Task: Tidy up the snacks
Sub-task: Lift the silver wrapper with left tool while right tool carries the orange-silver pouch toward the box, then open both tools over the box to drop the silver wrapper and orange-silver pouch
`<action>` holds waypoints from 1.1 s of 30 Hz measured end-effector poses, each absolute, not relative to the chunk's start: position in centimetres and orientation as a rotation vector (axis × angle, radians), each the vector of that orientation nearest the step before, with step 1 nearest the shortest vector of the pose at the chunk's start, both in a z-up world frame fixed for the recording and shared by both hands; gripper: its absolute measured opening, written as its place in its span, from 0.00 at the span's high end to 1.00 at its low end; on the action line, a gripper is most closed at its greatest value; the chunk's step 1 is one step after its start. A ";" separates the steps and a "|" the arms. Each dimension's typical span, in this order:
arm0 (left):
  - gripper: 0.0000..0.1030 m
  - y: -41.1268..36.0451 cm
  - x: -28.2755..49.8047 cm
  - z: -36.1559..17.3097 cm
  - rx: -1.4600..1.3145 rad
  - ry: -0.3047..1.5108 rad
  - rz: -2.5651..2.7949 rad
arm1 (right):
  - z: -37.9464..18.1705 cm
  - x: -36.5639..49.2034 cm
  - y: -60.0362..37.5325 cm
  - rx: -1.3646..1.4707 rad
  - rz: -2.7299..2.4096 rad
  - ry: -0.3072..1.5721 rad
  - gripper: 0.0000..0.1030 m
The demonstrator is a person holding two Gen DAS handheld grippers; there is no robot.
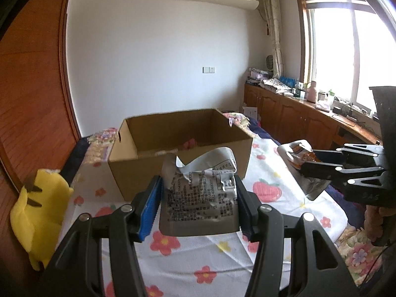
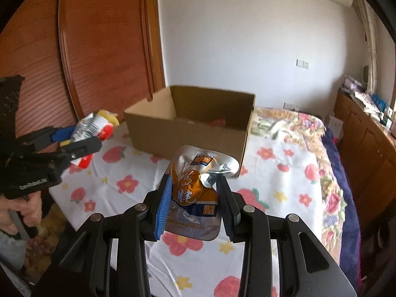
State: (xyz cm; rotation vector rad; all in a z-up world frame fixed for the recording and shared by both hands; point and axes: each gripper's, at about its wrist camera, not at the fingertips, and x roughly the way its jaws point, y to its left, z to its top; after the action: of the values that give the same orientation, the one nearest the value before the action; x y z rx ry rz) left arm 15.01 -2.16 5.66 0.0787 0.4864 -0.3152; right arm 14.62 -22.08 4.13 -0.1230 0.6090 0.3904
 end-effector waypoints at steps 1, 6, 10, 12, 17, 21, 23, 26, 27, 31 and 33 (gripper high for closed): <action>0.47 -2.2 15.2 6.0 0.080 0.480 -0.317 | 4.7 14.6 -22.0 -0.125 0.391 0.599 0.65; 0.46 -1.8 17.1 7.9 0.071 0.454 -0.323 | 7.2 15.7 -21.8 -0.129 0.390 0.561 0.65; 0.46 -1.2 19.5 9.0 0.057 0.456 -0.321 | 8.8 17.2 -21.5 -0.136 0.395 0.538 0.65; 0.46 -1.0 20.3 9.5 0.056 0.457 -0.318 | 9.5 18.1 -21.2 -0.132 0.399 0.530 0.65; 0.46 -0.7 22.3 10.6 0.079 0.436 -0.299 | 10.8 20.7 -20.1 -0.143 0.419 0.511 0.65; 0.46 -0.5 24.1 10.3 0.089 0.432 -0.287 | 10.9 23.3 -19.0 -0.150 0.438 0.508 0.65; 0.46 -0.3 25.4 9.6 0.084 0.440 -0.284 | 10.3 24.3 -18.6 -0.154 0.447 0.512 0.65; 0.46 -0.2 27.1 8.3 0.069 0.460 -0.285 | 9.3 26.2 -17.9 -0.156 0.459 0.531 0.65; 0.46 -0.4 27.6 8.0 0.070 0.468 -0.283 | 9.0 26.8 -17.8 -0.160 0.461 0.538 0.65; 0.45 -0.3 30.3 6.0 0.067 0.508 -0.280 | 6.9 29.6 -17.2 -0.172 0.463 0.580 0.65; 0.45 -0.4 31.4 5.1 0.065 0.524 -0.277 | 6.0 30.7 -17.1 -0.175 0.462 0.594 0.65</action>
State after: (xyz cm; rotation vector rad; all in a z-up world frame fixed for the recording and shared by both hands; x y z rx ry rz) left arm 31.38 -0.40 5.12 0.0647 0.5241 -0.2769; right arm 30.67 -17.12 6.01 -0.1752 0.5943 0.4616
